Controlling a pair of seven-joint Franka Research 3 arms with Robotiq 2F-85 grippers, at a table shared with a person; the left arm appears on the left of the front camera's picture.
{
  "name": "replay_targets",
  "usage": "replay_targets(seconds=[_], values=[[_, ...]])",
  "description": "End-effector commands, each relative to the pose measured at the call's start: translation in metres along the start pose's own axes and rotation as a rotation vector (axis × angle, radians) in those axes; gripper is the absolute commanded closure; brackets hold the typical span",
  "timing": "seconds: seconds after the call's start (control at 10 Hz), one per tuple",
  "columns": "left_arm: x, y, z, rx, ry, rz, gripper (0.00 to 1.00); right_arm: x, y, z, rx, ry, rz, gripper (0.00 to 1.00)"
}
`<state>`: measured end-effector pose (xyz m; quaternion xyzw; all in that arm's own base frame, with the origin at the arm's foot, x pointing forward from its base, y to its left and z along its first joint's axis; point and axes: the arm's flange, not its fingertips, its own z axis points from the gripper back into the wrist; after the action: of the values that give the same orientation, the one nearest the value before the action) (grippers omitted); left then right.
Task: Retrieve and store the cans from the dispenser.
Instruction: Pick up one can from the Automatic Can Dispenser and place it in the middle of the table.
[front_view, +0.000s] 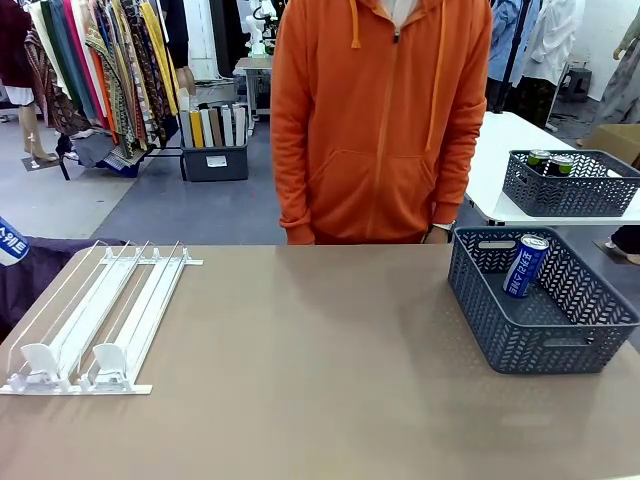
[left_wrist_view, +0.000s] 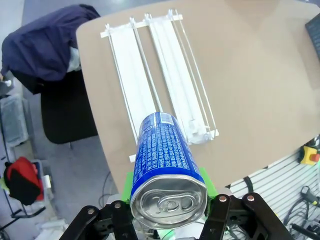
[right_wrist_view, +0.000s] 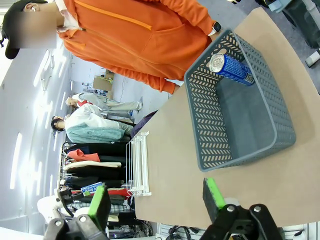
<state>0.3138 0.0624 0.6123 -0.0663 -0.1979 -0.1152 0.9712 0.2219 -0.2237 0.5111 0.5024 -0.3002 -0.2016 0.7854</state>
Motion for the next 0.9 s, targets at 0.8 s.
replay_targets(seconds=[0.8], values=[[0.14, -0.312, -0.167, -0.22, 0.142, -0.56, 1.0, 0.002, 0.001, -0.001, 0.038, -0.016, 0.023, 0.0]])
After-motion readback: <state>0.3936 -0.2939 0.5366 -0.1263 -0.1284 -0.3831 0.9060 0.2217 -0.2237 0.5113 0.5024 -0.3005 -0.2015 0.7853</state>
